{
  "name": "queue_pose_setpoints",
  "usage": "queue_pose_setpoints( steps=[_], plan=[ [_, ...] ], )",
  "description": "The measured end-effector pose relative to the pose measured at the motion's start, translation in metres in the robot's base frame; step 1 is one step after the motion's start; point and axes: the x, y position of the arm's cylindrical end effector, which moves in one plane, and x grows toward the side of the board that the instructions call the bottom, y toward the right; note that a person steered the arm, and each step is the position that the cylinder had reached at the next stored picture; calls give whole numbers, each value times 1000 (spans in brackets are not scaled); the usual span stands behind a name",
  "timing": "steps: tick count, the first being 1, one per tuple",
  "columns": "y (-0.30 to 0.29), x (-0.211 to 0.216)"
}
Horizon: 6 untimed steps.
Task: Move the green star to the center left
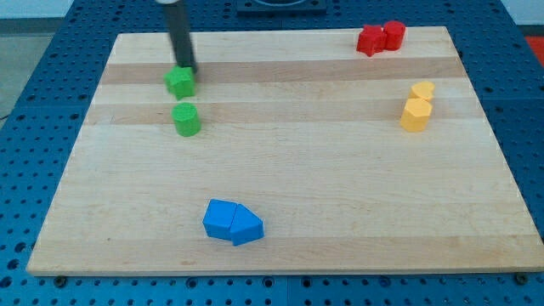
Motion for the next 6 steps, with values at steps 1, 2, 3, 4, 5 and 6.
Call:
queue_pose_setpoints(
  steps=[1,2,3,4,5,6],
  plan=[
    [-20,5],
    [20,-2],
    [65,-2],
    [42,23],
    [-35,52],
    [-77,55]
  ],
)
